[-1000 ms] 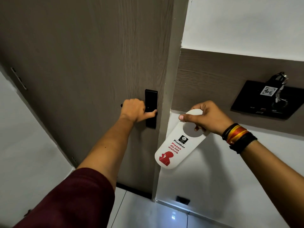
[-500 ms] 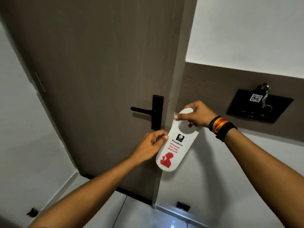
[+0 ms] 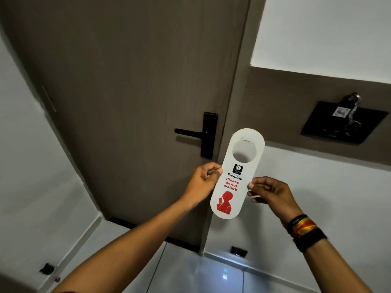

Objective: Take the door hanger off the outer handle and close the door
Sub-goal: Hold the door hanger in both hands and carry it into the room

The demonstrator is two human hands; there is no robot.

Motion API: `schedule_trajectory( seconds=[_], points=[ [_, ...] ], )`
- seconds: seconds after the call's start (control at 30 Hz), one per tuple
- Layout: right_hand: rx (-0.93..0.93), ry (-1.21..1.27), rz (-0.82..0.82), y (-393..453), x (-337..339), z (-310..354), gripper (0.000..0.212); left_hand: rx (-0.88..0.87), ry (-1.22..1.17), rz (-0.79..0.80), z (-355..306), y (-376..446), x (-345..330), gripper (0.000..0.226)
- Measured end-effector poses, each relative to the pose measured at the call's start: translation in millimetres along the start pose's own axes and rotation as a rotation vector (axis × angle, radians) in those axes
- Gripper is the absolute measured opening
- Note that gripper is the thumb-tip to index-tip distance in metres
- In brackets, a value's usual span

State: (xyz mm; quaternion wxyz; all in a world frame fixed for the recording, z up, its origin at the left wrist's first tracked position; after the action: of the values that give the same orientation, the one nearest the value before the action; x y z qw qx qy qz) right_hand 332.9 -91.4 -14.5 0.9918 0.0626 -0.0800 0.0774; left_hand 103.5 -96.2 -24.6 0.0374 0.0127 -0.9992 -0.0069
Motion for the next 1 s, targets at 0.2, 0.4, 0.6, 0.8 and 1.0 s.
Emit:
schedule_trajectory(
  seconds=[0.2,0.4,0.6,0.8,1.0],
  points=[
    [-0.01,-0.048,-0.1,-11.6,61.2,-10.2,0.009,-0.012,0.0,0.04,-2.6,6.5,-67.5,0.016],
    [-0.045,-0.071,-0.2,-31.1,157.2,-31.2,0.011,0.016,0.132,0.144,-8.7,20.9,-163.7,0.021],
    [-0.135,-0.075,-0.347,-81.1,296.9,-76.7,0.011,0.039,0.237,0.291,-5.5,20.6,-316.9,0.022],
    [-0.249,-0.061,-0.482,-154.0,452.6,-134.5,0.005,0.081,0.26,0.432,17.4,8.0,-503.2,0.022],
    [-0.426,-0.065,-0.635,-226.7,571.1,-202.4,0.002,0.271,0.204,0.534,65.6,-14.7,-664.2,0.024]
  ],
)
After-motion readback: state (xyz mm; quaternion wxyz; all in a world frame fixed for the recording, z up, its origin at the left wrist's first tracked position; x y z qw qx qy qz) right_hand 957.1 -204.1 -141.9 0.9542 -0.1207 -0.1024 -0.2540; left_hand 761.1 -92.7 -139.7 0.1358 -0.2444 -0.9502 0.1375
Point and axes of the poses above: each hand's wrist, its own y-axis towards the middle knuckle, its own x-axis out of the back of the hand, z = x × y, the point moved 7 cm from there along y, towards the middle knuckle, and after that the axes turned 9 degrees about x, right-handed, at the moved point
